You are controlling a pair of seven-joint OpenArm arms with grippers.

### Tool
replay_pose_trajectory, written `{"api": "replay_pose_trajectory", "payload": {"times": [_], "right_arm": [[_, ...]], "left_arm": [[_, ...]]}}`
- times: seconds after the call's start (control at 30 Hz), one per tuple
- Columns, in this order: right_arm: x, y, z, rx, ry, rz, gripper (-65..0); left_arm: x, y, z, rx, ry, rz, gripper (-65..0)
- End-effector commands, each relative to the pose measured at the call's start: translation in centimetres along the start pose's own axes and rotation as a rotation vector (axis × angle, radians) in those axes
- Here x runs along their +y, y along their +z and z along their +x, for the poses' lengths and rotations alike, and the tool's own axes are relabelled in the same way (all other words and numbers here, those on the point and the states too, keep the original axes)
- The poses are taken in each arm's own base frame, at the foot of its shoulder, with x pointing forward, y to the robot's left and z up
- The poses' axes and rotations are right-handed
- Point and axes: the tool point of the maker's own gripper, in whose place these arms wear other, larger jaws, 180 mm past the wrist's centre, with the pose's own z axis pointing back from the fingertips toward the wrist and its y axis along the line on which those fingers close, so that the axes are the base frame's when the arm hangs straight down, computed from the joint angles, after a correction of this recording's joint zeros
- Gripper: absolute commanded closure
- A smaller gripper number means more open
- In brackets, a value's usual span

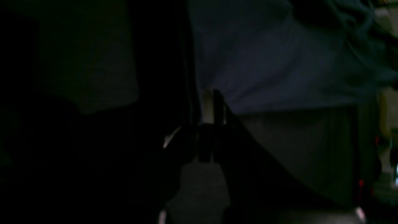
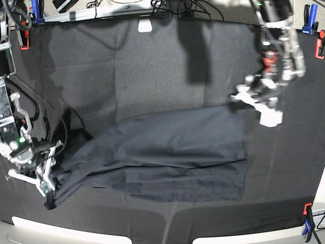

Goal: Layout the t-shirt on the table in an organized manner, then fold the t-shirt properly
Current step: 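Pull the grasped shirt corner with the left gripper away from the right gripper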

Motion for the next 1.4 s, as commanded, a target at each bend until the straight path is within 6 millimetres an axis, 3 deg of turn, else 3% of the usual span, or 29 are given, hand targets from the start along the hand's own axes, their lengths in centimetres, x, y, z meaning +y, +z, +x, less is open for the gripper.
{"api": "replay_pose_trajectory", "payload": {"times": [0.0,0.23,0.4,0.57,0.7,0.87,1.0,1.1,1.17,1.37], "right_arm": [[-1.5,0.6,1.0,-0.039,0.004,-0.018,-21.6],[3.7,0.8,-0.6,-0.023,0.002,0.210,-21.6],[6.8,1.9,-1.2,-0.044,0.003,0.367,-21.6],[8.9,3.7,-0.9,-0.081,0.058,0.430,-21.6],[10.7,5.2,0.4,-0.130,0.098,0.462,-21.6],[10.3,5.5,0.5,-0.116,0.094,0.437,-21.6],[5.9,4.7,1.3,-0.128,-0.025,0.271,-21.6],[4.4,4.8,2.1,-0.166,-0.104,0.245,-21.6],[5.4,5.3,2.2,-0.164,-0.104,0.317,-21.6],[10.7,8.2,1.7,-0.181,0.050,0.501,-20.9]], "left_arm": [[0.2,0.7,1.5,-0.048,-0.010,-0.003,0.0],[5.0,4.3,0.4,-0.094,0.083,0.115,0.0],[6.9,7.0,-0.5,-0.130,0.097,0.142,0.0],[9.0,9.6,-0.5,-0.185,0.149,0.186,0.0],[9.5,10.3,-0.7,-0.184,0.152,0.200,0.0],[9.5,10.3,-0.7,-0.183,0.155,0.198,0.0],[9.5,10.3,-0.7,-0.184,0.156,0.196,0.0],[9.2,10.3,-0.4,-0.198,0.165,0.182,0.0],[9.1,10.3,-0.4,-0.198,0.156,0.176,0.0],[8.8,10.2,-0.7,-0.178,0.135,0.160,0.0]]}}
